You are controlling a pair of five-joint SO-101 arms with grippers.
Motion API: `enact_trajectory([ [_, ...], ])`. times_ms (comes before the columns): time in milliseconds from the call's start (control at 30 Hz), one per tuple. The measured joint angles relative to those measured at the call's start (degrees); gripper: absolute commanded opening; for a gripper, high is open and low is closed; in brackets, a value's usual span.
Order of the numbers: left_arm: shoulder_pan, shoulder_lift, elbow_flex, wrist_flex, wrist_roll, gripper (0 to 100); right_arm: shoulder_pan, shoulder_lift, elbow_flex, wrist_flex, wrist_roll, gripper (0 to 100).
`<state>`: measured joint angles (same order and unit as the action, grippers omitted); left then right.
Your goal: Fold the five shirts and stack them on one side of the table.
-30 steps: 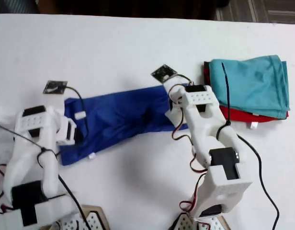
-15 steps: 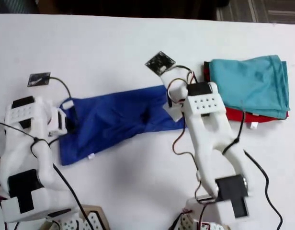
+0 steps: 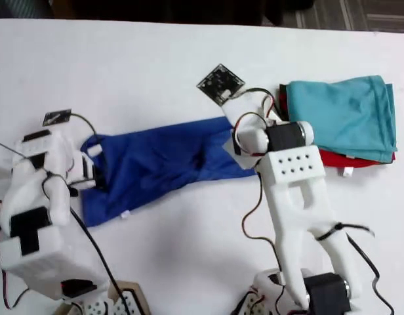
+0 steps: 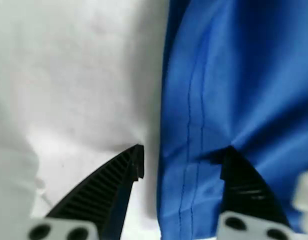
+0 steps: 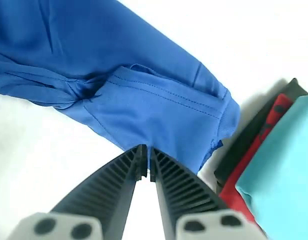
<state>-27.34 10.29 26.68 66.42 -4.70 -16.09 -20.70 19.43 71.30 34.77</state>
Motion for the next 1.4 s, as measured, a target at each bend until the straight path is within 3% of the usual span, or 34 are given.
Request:
enact_trajectory([
  [400,6.51,14.15,-15.12,11.87,-0.53,26,0.09,-2.73,0.00,1.14,0.00,1.9],
  [467,6.51,15.38,-16.09,12.48,-1.14,20,0.53,-3.78,0.00,1.41,0.00,1.9],
  [567,6.77,16.70,-17.85,13.80,-2.29,1,1.05,-4.31,0.18,2.11,0.00,1.9],
  [700,7.82,17.23,-18.64,14.68,-3.25,3,2.37,-4.48,0.35,3.34,0.00,1.9],
  [900,2.46,17.67,-19.69,15.56,-9.67,3,7.47,-4.66,2.02,3.96,0.00,1.9],
  [1167,-9.76,20.13,-32.88,27.52,-18.29,3,12.92,-4.66,11.34,3.08,0.00,1.9],
  [1400,-6.68,19.78,-39.82,34.29,-19.08,3,21.10,-5.71,27.60,-8.09,-0.18,1.9],
])
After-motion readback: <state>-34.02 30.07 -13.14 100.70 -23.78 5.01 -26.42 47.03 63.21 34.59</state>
